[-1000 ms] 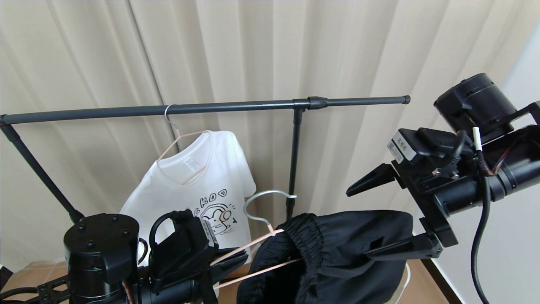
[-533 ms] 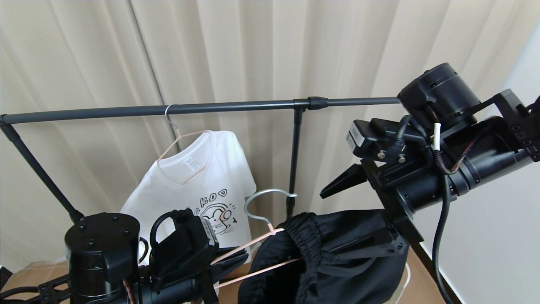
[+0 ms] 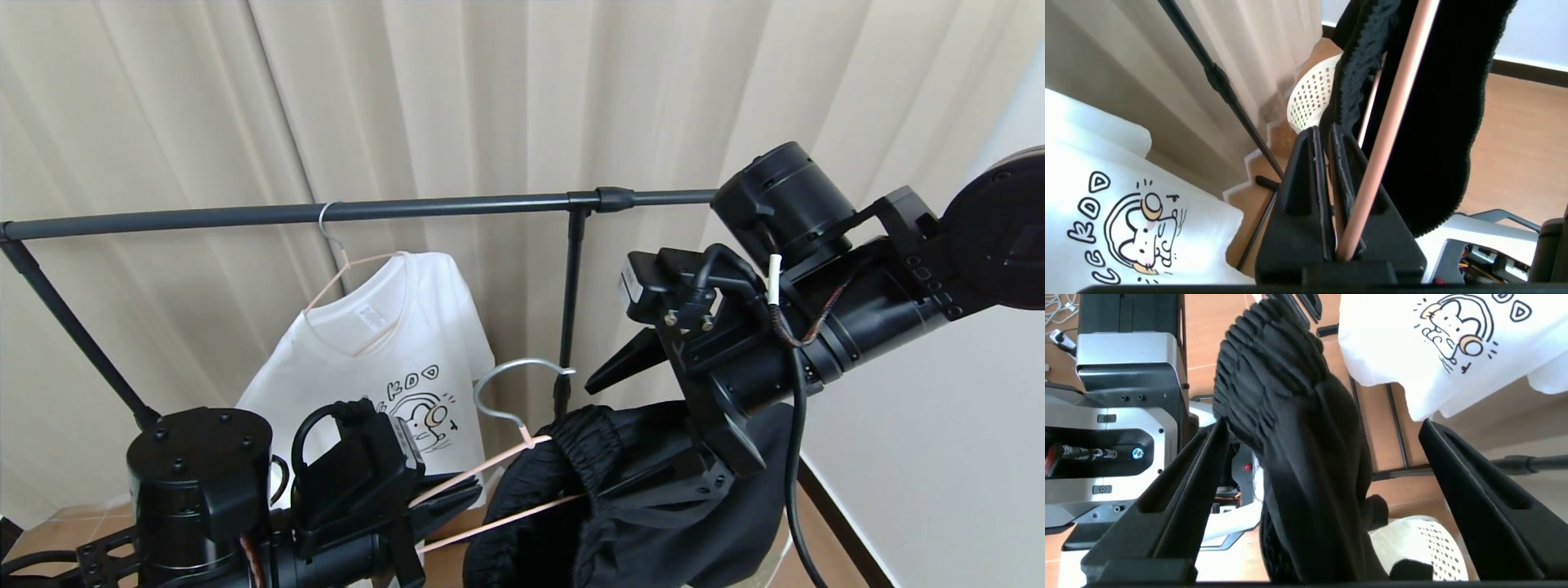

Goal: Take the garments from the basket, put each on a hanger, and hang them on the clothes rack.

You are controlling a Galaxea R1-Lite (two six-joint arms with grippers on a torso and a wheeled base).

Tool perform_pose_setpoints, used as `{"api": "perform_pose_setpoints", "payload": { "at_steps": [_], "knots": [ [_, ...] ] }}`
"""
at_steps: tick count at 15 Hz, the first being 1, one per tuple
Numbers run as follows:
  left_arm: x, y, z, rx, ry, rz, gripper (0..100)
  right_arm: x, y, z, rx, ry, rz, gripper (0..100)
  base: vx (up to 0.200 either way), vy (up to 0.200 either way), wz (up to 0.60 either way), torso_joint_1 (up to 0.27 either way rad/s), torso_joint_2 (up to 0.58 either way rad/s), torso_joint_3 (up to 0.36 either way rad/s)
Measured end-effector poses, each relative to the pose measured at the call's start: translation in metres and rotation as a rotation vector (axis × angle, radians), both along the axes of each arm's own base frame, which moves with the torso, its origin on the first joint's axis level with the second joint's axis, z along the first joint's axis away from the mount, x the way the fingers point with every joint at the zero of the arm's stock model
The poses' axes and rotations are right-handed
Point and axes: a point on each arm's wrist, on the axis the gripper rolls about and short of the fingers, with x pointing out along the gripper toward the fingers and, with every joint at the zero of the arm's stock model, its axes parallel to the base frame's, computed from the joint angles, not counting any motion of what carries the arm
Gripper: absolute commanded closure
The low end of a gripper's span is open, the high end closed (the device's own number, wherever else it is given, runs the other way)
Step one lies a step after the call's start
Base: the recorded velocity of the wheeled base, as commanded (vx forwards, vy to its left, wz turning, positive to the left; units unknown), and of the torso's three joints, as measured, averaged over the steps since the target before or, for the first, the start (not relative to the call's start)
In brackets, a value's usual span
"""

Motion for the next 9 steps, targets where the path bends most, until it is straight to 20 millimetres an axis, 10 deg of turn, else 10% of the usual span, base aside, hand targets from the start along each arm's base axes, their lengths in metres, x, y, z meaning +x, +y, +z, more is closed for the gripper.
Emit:
{"api": "perform_pose_setpoints", "payload": {
  "at_steps": [8, 9],
  "knots": [
    [0.0002, -0.0001, -0.0008, 0.001, 0.004, 0.001, 100, 0.0093, 0.0101, -0.0063, -0.031, -0.008, -0.013, 0, 0.000, 0.000, 0.00, 0.000, 0.00, 0.000],
    [0.0002, -0.0001, -0.0009, 0.001, 0.005, 0.001, 100, 0.0098, 0.0105, -0.0070, -0.032, -0.007, -0.013, 100, 0.000, 0.000, 0.00, 0.000, 0.00, 0.000]
  ]
}}
